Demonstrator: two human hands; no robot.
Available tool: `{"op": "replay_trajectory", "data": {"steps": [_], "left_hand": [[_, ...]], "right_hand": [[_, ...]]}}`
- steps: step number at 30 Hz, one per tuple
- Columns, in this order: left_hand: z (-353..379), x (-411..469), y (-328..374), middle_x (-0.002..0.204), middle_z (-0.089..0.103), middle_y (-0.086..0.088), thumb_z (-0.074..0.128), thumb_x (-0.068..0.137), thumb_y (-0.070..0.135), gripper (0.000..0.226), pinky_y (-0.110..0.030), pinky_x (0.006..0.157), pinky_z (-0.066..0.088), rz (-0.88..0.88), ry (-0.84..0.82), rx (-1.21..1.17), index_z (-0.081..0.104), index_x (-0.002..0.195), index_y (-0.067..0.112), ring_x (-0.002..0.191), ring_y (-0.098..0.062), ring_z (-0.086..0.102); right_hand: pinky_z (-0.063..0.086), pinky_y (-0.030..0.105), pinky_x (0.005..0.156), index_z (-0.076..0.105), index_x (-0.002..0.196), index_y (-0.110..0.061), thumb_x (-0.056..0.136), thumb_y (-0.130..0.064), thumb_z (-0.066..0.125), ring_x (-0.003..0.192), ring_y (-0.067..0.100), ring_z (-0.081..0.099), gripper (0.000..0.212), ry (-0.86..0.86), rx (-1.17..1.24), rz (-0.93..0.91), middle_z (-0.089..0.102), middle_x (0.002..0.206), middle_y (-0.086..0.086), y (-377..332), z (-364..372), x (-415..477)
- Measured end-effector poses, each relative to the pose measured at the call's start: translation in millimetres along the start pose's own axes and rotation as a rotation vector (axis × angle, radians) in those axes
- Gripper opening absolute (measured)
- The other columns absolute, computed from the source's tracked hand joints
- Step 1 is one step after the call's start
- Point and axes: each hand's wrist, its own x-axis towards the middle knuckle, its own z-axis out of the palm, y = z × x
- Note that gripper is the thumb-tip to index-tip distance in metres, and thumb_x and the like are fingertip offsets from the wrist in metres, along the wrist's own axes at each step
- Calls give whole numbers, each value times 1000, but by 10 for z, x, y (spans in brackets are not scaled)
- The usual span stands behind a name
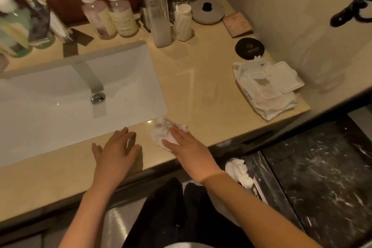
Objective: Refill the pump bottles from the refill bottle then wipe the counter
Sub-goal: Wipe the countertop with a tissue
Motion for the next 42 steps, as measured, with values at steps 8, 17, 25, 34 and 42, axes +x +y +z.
{"op": "replay_trajectory", "data": {"steps": [8,17,25,34,42], "left_hand": [[73,-29,-65,150,37,-1,56,93,28,36,-56,113,2,35,39,-70,57,128,23,143,-18,23],[-136,49,-534,141,49,4,58,91,30,29,-57,114,6,83,41,-233,61,120,27,137,-17,36],[-717,233,-1354,138,52,7,54,94,28,31,-49,116,-5,156,-30,-205,58,124,30,138,-15,34],[-962,367,-1722,129,59,6,53,94,32,30,-46,117,-2,219,-184,-148,59,124,28,124,-17,50],[-916,349,-1618,125,62,3,60,90,25,35,-46,109,33,286,-285,-253,60,126,22,116,-17,56]], "right_hand": [[31,34,107,51,133,-26,96,-16,50,140,17,25,38,107,33,263,33,149,2,762,-516,-394],[23,28,107,47,135,-21,101,-20,36,142,19,17,36,238,73,644,27,152,10,379,-404,83],[24,26,108,40,141,-26,102,-24,32,144,17,9,40,190,39,606,17,155,8,-890,256,702],[31,35,109,42,140,-17,101,-22,37,141,21,22,40,50,38,435,26,152,8,-2099,653,856],[18,19,110,44,137,-31,100,-34,32,136,1,24,40,-58,116,210,33,147,-11,-1860,528,341]]}}
